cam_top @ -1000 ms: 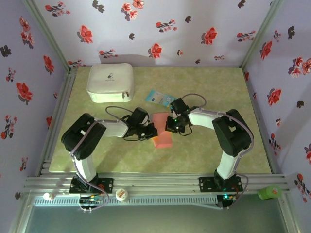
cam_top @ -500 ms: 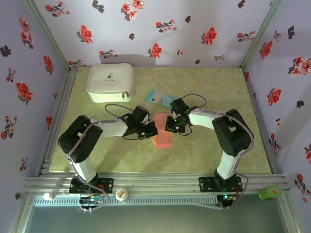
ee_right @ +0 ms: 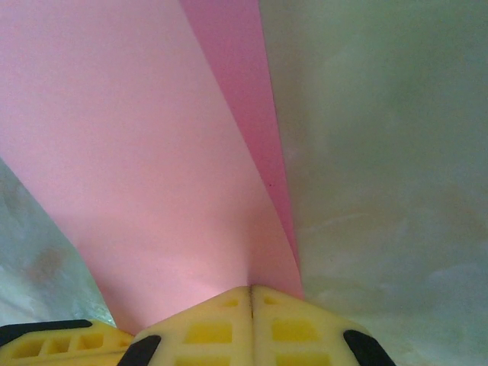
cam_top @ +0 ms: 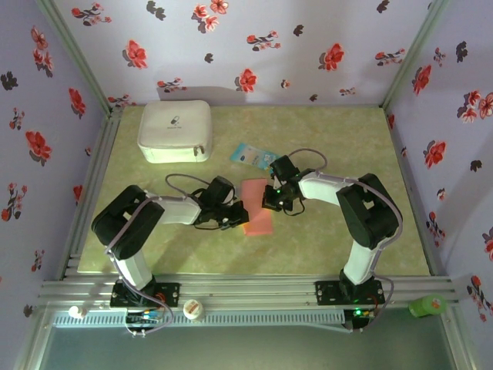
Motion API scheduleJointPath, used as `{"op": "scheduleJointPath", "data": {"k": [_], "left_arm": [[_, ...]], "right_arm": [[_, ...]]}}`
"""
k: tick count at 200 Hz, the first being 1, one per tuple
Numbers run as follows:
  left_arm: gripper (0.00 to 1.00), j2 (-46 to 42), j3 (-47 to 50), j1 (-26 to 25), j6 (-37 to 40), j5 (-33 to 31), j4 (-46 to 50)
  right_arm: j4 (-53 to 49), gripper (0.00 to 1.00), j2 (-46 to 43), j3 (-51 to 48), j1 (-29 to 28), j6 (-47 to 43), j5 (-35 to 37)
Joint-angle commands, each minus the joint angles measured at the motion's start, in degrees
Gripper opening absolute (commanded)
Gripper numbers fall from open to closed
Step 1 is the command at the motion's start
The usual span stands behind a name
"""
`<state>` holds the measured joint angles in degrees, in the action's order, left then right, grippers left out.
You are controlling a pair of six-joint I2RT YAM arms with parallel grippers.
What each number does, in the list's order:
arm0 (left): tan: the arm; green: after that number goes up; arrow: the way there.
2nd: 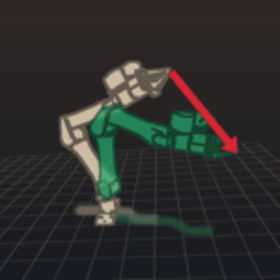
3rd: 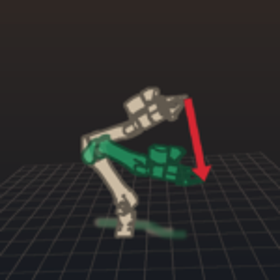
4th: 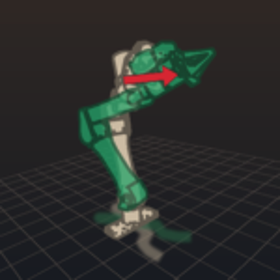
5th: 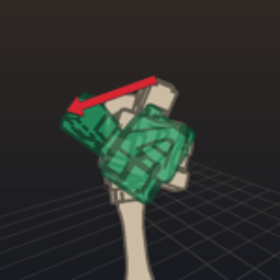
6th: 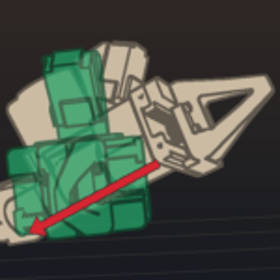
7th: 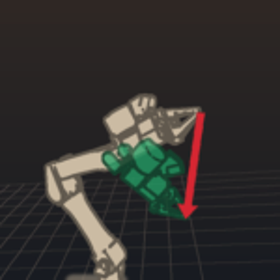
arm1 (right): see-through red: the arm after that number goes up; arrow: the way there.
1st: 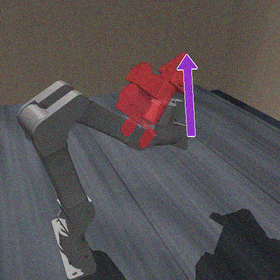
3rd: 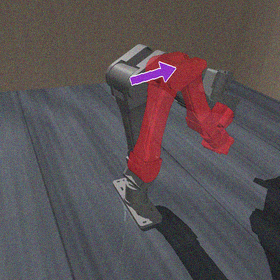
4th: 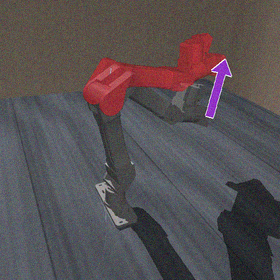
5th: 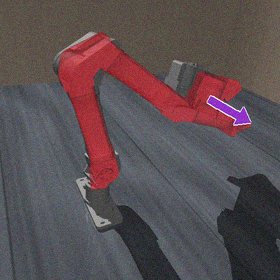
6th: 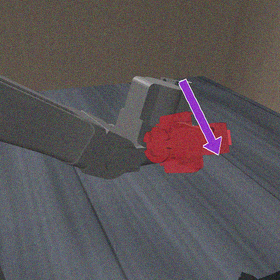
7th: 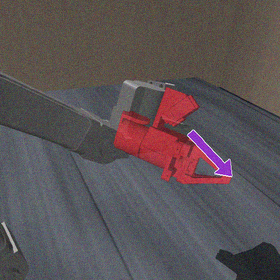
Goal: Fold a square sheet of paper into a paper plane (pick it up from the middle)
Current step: First fold the square sheet of paper in half at the center of the table.
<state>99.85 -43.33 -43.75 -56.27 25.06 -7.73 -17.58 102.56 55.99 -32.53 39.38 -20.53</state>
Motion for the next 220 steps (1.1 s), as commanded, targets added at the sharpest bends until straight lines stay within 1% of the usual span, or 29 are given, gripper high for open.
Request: {"op": "scheduleJointPath", "data": {"k": [1, 18, 40, 69, 109, 130, 154, 166, 186, 204, 220], "left_arm": [[0.04, -2.3, -0.7, -0.2, 0.6, -2.7, 6.0], [0.05, -3.8, -3.7, -0.4, 2.1, -2.9, 9.4], [0.06, -5.4, -5.3, -0.7, 2.0, -2.3, 9.7], [0.07, -5.5, -3.9, -1.2, -1.1, -0.8, 4.0], [0.06, -2.4, -0.6, -1.6, -3.6, 1.0, -1.8], [0.07, -1.4, 1.3, -2.0, -5.2, 1.0, -3.9], [0.06, -0.3, 4.5, -2.6, -7.6, 0.6, -8.6], [0.06, 0.3, 5.0, -2.7, -7.0, 0.1, -6.7], [0.06, -0.3, 5.6, -2.8, -5.0, -2.3, -2.0], [0.06, -2.5, 4.4, -2.8, -2.5, -3.7, 3.4], [0.07, -4.7, 3.2, -3.0, -1.0, -4.3, 5.8]], "right_arm": [[-3.0, 0.0, 1.5, -4.3, -0.2, 2.0, 4.6], [-3.9, 0.0, 1.6, -4.0, -0.2, 1.8, 5.1], [-3.5, 0.0, 1.1, -4.3, -0.2, 1.9, 5.1], [-4.0, 0.0, 1.0, -4.0, -0.2, 1.6, 5.3], [-4.2, 0.0, 0.9, -4.2, -0.2, 1.4, 5.3], [-4.6, 0.0, 1.0, -4.1, -0.2, 1.2, 5.3], [-4.6, 0.0, 0.9, -4.4, -0.2, 1.2, 5.6], [-4.5, 0.0, 1.0, -4.4, -0.2, 1.3, 5.5], [-4.4, 0.0, 1.2, -4.6, -0.2, 1.2, 5.5], [-4.5, 0.0, 1.3, -4.6, -0.2, 1.3, 5.7], [-4.3, 0.0, 1.4, -4.6, -0.2, 1.3, 5.8]]}}
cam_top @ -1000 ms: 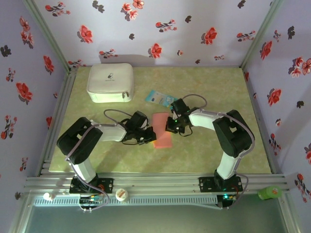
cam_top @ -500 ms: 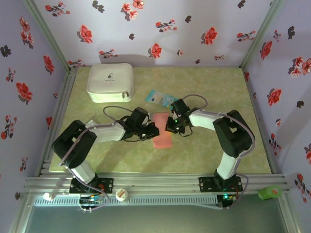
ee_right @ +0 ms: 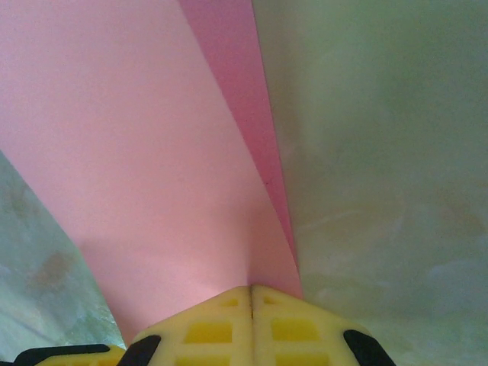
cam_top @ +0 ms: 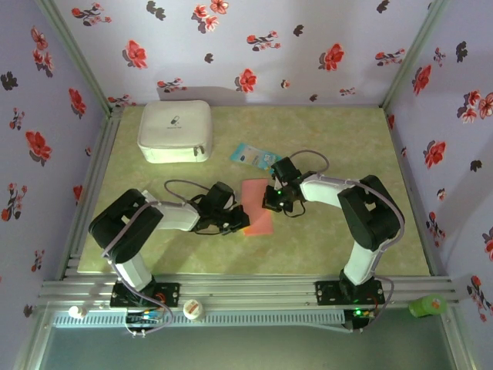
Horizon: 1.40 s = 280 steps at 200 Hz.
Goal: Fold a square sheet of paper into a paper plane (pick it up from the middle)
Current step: First fold the square sheet of paper in half at the center of the table.
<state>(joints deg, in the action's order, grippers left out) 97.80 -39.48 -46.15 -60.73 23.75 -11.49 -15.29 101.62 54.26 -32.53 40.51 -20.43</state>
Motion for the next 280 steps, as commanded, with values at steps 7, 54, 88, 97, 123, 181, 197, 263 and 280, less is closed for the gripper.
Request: {"op": "scheduleJointPath", "data": {"k": [7, 54, 88, 97, 123, 181, 197, 263, 280], "left_arm": [[0.08, -3.4, -1.4, -0.6, 4.0, -2.9, 10.2], [0.09, -5.6, -5.0, -2.0, 4.6, -2.4, 9.6], [0.1, -2.8, -5.2, -3.0, 2.9, -2.6, 6.2], [0.09, -2.3, -4.8, -3.1, 2.8, -2.6, 6.0], [0.09, -1.4, -2.3, -3.4, 2.5, -3.2, 4.8], [0.09, -1.9, 2.3, -4.6, 3.9, -3.5, 7.1], [0.09, -2.9, 3.0, -4.7, 4.1, -3.7, 8.2], [0.12, -8.1, 3.8, -5.4, 7.0, -4.1, 10.0], [0.13, -11.5, 4.4, -4.7, 7.3, -4.2, 6.5]], "right_arm": [[-6.5, 0.0, 2.3, -2.8, -0.2, 0.3, 5.7], [-7.0, 0.0, 2.2, -2.4, -0.2, 0.1, 5.7], [-7.0, 0.0, 2.2, -2.5, -0.2, 0.2, 5.8], [-7.0, 0.0, 2.2, -2.5, -0.2, 0.1, 5.8], [-7.1, 0.0, 2.3, -2.4, -0.2, 0.0, 5.8], [-7.4, 0.0, 2.3, -2.6, -0.2, -0.1, 6.1], [-7.4, 0.0, 2.4, -2.5, -0.2, -0.2, 6.2], [-8.0, 0.0, 2.5, -2.1, -0.2, -0.5, 6.3], [-8.1, 0.0, 2.4, -2.0, -0.2, -0.6, 6.2]]}}
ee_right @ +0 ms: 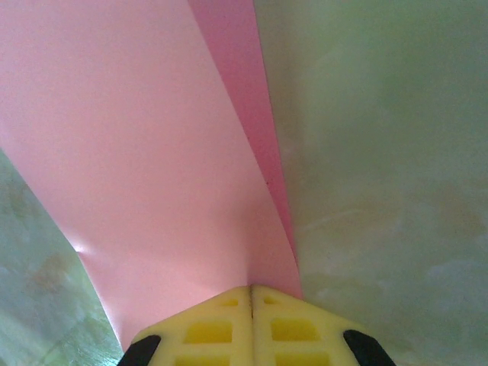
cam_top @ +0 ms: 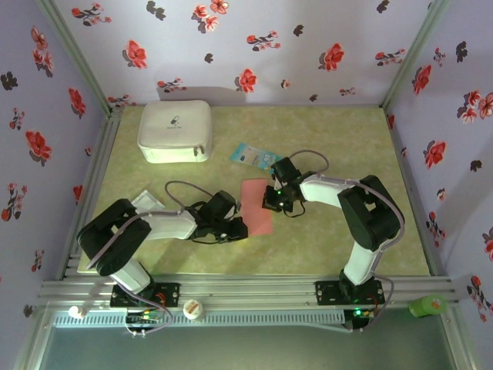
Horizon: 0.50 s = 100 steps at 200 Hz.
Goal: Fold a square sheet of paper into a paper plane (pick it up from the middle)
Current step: First fold the square sheet of paper in half at the center of the table.
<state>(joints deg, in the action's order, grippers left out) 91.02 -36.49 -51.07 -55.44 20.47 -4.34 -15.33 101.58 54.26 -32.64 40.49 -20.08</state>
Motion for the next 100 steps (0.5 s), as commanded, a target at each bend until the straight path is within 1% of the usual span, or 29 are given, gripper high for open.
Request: {"op": "scheduleJointPath", "data": {"k": [1, 13, 25, 41, 55, 68, 86, 100], "left_arm": [[0.13, -4.9, 1.4, 0.3, 2.1, -0.9, -0.9], [0.14, -7.0, 1.4, 1.9, 3.2, -0.5, -2.7], [0.14, -8.4, 1.0, 4.7, 3.7, 0.9, -4.3], [0.16, -8.2, -0.2, 8.4, 3.6, 2.8, -6.3], [0.16, -6.0, -2.8, 11.3, 4.6, 5.1, -6.1], [0.16, -3.1, -6.3, 13.2, 5.2, 5.9, -3.9], [0.15, 1.0, -10.8, 14.2, 6.6, 6.4, -1.3], [0.15, 3.8, -12.4, 14.4, 6.9, 7.1, -1.9]], "right_arm": [[-8.0, 0.0, 2.5, -2.0, -0.1, -0.6, 5.8], [-8.0, 0.0, 2.4, -2.0, -0.1, -0.8, 5.6], [-8.1, 0.0, 2.4, -1.8, -0.1, -0.8, 5.5], [-8.0, 0.0, 2.3, -1.9, -0.1, -1.0, 5.5], [-8.1, 0.0, 2.7, -1.7, -0.1, -1.2, 5.4], [-8.6, 0.0, 3.0, -1.3, -0.1, -1.5, 5.6], [-8.7, 0.0, 3.4, -0.9, -0.1, -1.6, 5.1], [-8.7, 0.0, 3.5, -0.7, -0.1, -1.6, 4.6]]}}
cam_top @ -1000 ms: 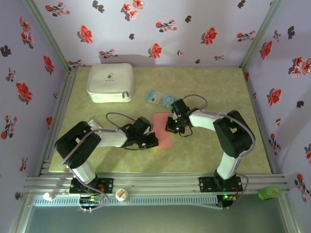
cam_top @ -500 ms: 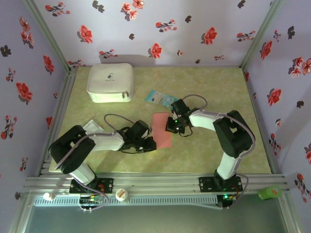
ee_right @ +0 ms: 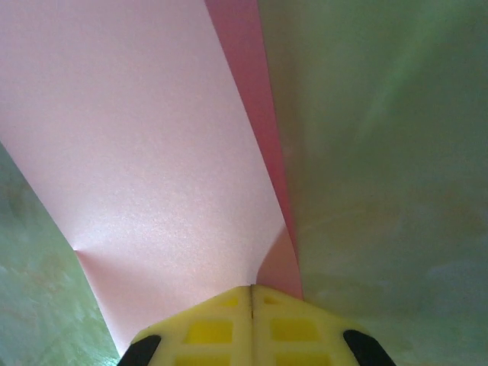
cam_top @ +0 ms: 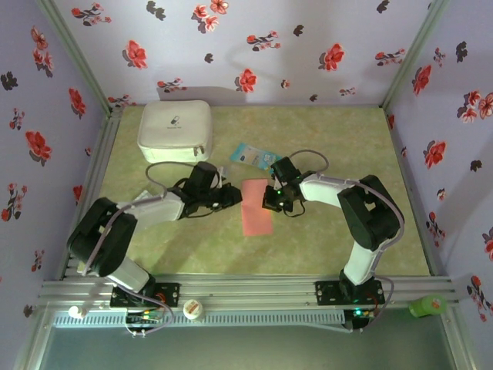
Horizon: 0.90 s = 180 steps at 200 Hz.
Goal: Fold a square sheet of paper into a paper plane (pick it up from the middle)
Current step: First fold the square sheet of paper in half at the center of the table.
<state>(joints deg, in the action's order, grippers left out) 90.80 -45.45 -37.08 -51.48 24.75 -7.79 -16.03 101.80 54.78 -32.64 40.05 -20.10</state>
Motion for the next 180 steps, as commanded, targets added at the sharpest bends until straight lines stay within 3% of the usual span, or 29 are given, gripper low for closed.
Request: {"op": "scheduleJointPath", "data": {"k": [1, 99, 180], "left_arm": [[0.15, 4.2, -3.5, 0.4, 3.0, 2.9, 1.5], [0.17, 14.3, -5.9, 0.8, 2.7, 4.8, -7.1], [0.16, 17.0, -0.7, 1.7, 1.3, 1.8, -6.1]], "right_arm": [[-8.0, 0.0, 3.2, -1.2, -0.1, -1.2, 4.6], [-8.9, 0.0, 2.2, -1.4, -0.1, -1.7, 5.4], [-9.2, 0.0, 2.2, -1.7, -0.1, -1.8, 5.6]]}}
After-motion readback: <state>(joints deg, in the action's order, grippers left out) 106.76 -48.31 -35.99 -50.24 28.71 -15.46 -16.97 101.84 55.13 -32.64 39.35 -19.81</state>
